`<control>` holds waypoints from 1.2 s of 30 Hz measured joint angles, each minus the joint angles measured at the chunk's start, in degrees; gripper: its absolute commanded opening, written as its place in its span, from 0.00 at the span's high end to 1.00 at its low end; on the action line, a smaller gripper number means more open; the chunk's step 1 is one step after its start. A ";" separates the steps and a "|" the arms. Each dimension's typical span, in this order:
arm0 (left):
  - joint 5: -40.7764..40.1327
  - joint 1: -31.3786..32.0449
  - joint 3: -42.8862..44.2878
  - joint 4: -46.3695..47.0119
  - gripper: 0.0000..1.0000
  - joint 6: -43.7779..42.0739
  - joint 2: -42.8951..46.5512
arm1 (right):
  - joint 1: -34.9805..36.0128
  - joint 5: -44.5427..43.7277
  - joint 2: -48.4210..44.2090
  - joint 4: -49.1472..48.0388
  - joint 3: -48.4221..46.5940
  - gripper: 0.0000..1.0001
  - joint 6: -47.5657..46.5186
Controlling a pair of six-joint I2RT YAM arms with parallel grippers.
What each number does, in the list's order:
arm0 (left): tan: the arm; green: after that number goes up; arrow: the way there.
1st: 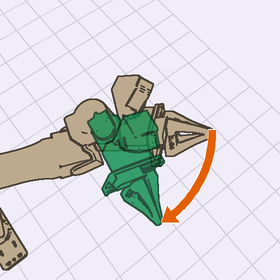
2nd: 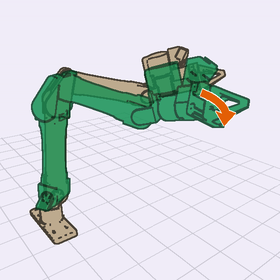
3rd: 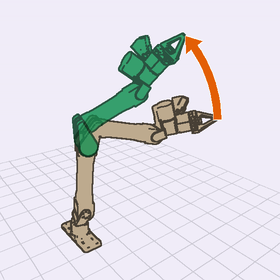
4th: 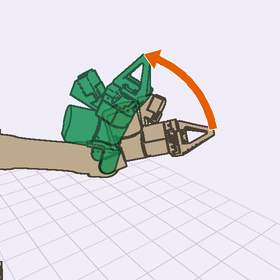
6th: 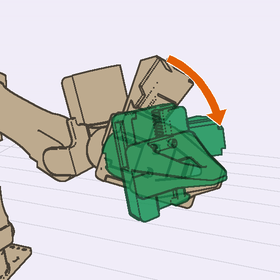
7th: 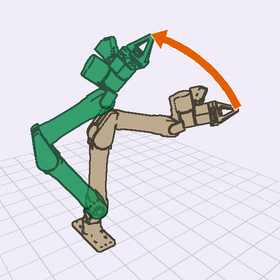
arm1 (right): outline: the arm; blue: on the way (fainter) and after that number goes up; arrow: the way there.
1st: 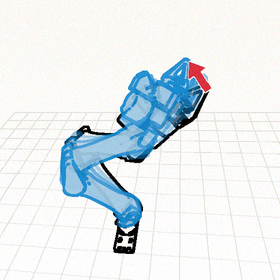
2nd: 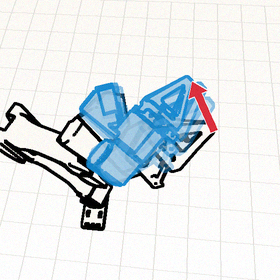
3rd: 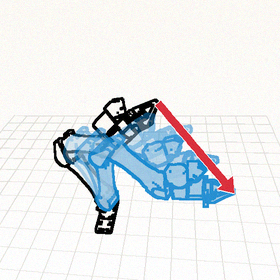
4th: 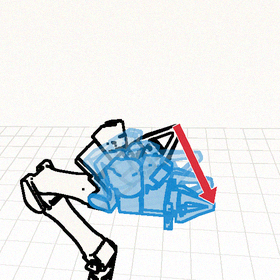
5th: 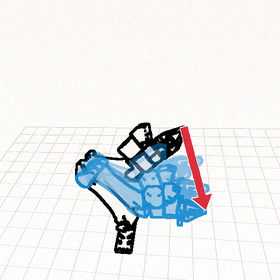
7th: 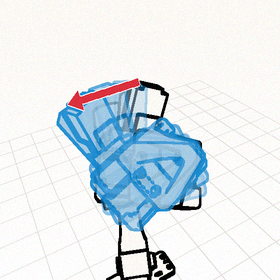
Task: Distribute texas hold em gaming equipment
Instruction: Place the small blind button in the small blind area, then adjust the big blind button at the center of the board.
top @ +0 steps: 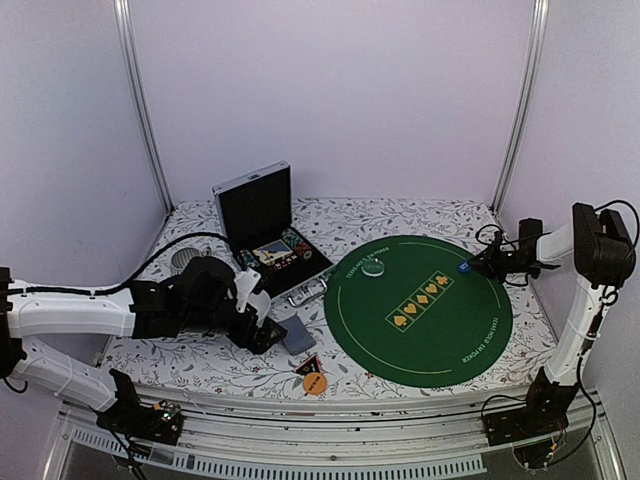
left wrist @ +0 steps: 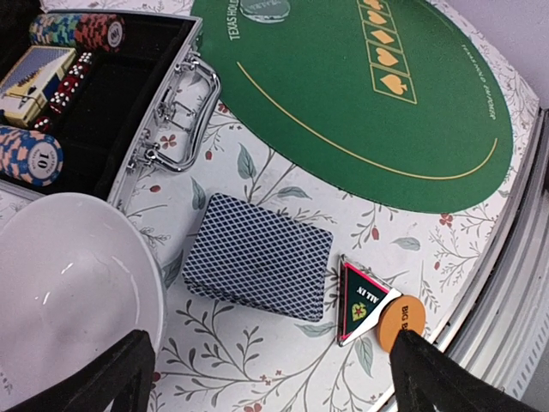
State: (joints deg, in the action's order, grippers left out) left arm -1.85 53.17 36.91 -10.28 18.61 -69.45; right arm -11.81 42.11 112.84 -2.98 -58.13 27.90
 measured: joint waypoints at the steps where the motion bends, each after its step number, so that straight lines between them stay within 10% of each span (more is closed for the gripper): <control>1: 0.00 -0.04 0.02 -0.02 0.02 0.00 0.02 | 0.02 -0.11 0.04 0.00 -0.09 0.74 0.15; 9: 0.00 -0.15 0.02 -0.92 0.02 0.04 0.22 | 0.85 -8.90 -3.56 7.43 -1.77 0.01 -2.19; 14: -0.20 -0.22 0.02 -1.14 0.02 0.48 0.68 | 8.61 -26.21 -13.44 17.84 -6.86 0.01 -7.13; 19: -1.01 -0.35 -0.59 -0.79 0.03 1.38 4.59 | 31.47 -35.56 -21.79 20.90 -8.74 0.00 -12.24; 26: 1.27 -0.31 -3.65 1.07 0.31 3.10 6.32 | 59.52 -21.66 -22.97 18.93 -2.93 0.27 -16.39; 36: 5.11 10.49 -9.22 8.02 0.46 5.68 -1.49 | 68.00 -7.28 -12.22 2.19 7.65 0.45 -0.42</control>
State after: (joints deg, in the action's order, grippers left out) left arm 3.27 63.66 27.68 -2.26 24.29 -70.94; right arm 56.18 34.83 100.62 -0.80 -50.48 27.49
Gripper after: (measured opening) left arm 0.583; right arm 0.602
